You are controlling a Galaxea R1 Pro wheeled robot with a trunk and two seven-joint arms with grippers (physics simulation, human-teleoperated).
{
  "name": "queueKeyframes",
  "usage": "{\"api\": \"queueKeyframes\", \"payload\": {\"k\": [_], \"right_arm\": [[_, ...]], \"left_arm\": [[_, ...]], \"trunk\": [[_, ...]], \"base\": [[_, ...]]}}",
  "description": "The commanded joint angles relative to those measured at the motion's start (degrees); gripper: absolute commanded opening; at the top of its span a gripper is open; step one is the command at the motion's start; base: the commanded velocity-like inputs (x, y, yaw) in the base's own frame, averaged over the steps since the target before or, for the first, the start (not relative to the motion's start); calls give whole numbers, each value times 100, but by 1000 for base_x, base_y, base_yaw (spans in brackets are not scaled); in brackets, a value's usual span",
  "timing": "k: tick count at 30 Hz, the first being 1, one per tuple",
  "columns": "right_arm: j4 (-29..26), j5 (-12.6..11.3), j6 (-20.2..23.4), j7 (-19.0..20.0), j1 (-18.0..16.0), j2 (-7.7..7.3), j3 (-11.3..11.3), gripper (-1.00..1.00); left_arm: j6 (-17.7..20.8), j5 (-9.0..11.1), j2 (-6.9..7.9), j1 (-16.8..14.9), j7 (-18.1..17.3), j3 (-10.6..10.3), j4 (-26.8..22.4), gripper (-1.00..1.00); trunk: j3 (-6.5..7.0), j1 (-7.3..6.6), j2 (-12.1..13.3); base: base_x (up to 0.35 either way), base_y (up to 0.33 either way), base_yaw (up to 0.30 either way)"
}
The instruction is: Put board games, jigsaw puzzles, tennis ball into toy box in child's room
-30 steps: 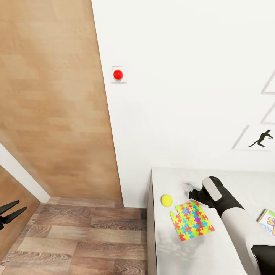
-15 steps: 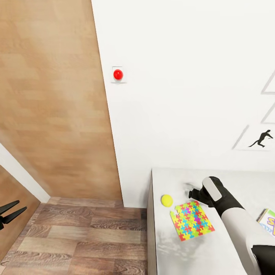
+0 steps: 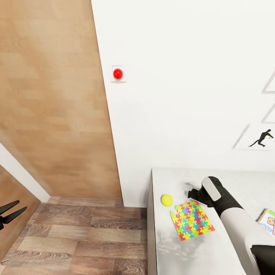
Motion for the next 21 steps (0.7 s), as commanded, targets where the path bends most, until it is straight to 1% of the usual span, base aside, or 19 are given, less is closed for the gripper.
{"api": "queueKeyframes", "payload": {"k": [1,21], "right_arm": [[-7,-58,12,-54,-4,-1,12,100],[-7,-50,14,-54,-4,5,20,100]], "left_arm": [[61,-6,1,-4,-24,1,0,100],[61,-6,1,-3,-24,1,0,100]], "trunk": [[-18,3,-12],[-194,3,-12]], "base": [[0,0,0],[0,0,0]]}}
